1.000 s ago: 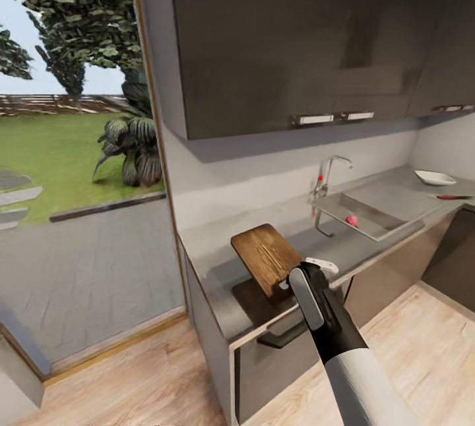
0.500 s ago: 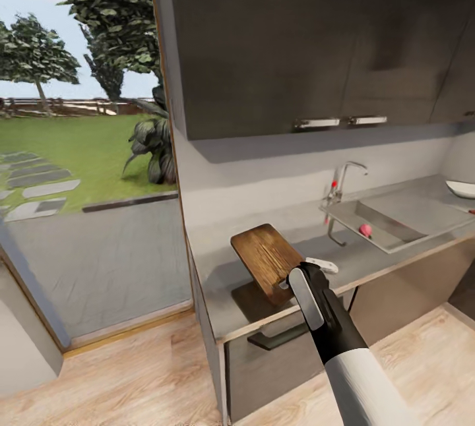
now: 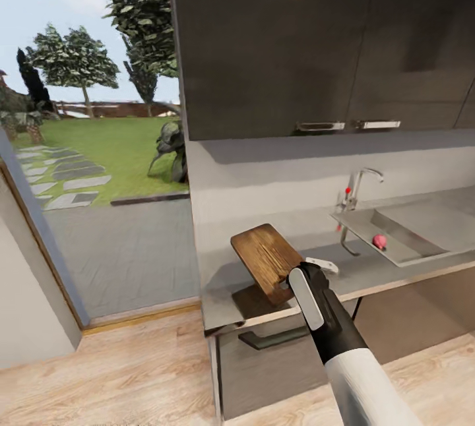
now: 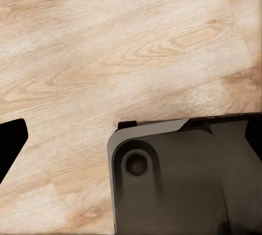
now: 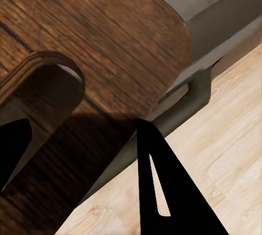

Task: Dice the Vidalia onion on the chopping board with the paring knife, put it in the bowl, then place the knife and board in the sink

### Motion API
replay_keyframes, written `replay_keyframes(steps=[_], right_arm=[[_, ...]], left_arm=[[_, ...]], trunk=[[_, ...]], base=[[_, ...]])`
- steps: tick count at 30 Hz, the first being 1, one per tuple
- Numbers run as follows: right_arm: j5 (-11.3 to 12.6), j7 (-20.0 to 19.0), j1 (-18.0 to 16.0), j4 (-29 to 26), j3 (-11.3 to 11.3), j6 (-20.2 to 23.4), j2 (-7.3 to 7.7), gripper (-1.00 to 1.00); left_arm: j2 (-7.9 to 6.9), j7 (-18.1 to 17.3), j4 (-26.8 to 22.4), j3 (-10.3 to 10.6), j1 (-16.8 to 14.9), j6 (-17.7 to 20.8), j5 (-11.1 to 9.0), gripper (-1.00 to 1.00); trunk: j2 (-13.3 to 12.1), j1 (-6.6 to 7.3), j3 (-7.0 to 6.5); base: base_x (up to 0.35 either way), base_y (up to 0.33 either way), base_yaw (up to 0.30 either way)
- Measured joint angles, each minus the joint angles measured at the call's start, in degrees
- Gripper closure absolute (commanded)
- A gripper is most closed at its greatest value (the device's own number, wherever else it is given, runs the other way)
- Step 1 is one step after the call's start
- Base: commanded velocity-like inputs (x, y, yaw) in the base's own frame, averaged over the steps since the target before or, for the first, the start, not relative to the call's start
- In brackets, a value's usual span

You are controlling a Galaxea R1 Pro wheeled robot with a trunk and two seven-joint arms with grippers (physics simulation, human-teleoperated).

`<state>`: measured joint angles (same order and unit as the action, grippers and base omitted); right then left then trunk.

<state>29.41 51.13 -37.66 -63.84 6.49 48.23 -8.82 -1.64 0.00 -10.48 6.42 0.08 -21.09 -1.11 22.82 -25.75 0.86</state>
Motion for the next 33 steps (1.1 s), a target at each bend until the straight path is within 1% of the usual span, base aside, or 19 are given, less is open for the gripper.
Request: replay_keyframes(steps=[30,33], right_arm=[[-0.01,0.00,-0.03,0.00,0.00,0.01,-0.01,1.00],[0.11,-0.04,-0.03,0.00,0.01,-0.06,0.05,1.00]], left_arm=[[0.00,0.04,-0.04,-0.02,0.00,0.03,0.00,-1.00],[0.00,0.07,-0.04,-0.02,0.00,0.04,0.00,-1.00]], trunk=[[0.07,-0.01,-1.38],[0.06,-0.01,-1.51]], base=[[0.000,-0.317,0.253],[0.000,-0.317,0.156]])
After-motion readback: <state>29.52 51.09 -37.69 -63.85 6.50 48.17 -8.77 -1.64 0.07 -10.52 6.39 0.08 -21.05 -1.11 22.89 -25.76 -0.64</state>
